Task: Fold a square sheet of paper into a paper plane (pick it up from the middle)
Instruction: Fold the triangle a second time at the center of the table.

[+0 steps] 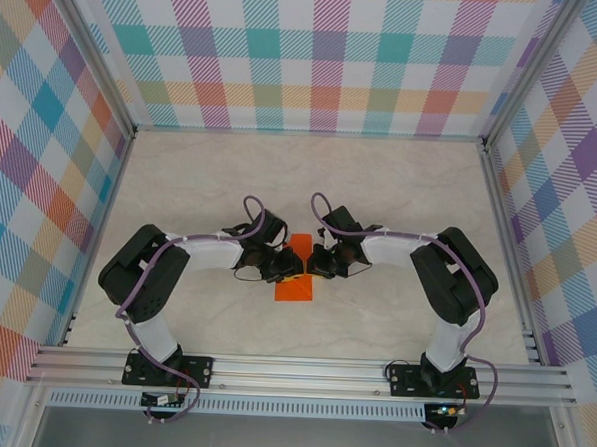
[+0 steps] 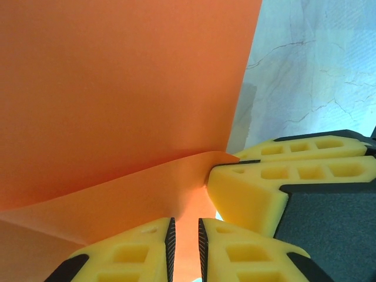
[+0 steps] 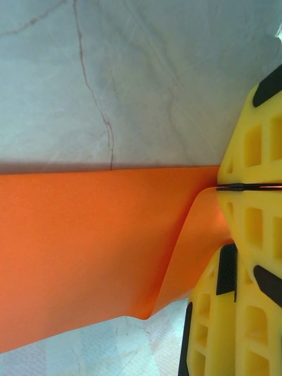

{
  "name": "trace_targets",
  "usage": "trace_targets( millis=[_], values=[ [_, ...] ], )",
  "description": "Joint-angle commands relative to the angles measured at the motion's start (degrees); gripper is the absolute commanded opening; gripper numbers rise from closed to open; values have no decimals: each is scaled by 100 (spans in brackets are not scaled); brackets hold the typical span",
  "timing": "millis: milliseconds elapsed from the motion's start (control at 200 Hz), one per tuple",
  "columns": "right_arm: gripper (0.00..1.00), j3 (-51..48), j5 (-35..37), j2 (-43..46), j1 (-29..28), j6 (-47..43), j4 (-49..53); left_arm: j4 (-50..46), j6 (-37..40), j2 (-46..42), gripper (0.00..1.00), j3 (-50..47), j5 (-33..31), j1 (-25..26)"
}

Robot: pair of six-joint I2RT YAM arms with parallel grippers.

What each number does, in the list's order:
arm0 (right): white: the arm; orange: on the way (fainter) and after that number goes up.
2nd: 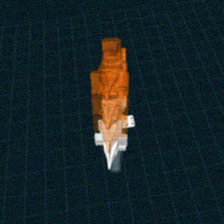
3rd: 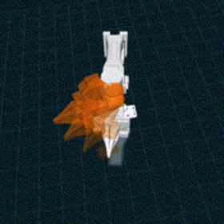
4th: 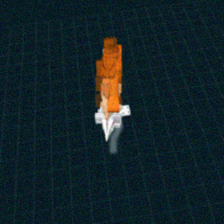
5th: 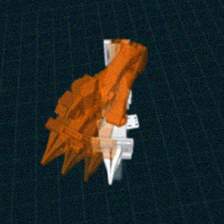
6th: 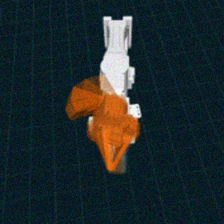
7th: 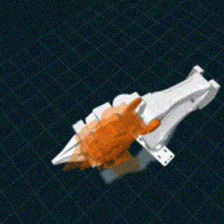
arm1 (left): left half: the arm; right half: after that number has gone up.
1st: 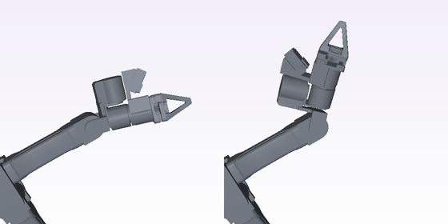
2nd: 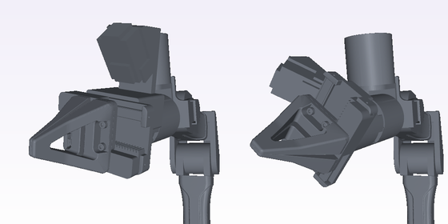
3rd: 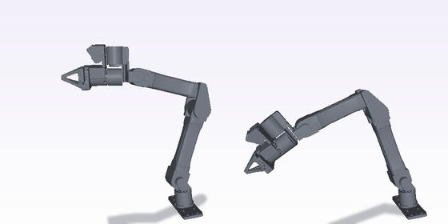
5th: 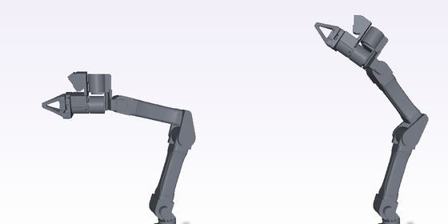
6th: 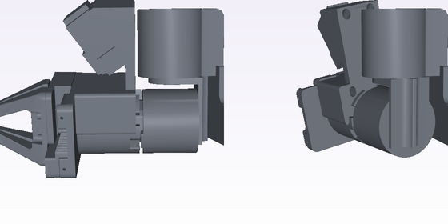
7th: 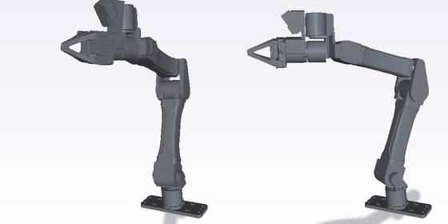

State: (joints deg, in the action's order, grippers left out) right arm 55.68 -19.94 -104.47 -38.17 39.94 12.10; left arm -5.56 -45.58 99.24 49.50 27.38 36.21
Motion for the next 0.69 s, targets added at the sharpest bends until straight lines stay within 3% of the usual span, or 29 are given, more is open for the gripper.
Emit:
trace_targets(
  millis=[0, 690],
  values=[
    [9, 145, 149, -165, 38, -84, 143, -158, 80, 115, 20, 138, -70, -44],
    [10, 293, 249, -86, 38, -38, 371, -466, 40, 269, 19, 119, -317, -48]
  ],
)
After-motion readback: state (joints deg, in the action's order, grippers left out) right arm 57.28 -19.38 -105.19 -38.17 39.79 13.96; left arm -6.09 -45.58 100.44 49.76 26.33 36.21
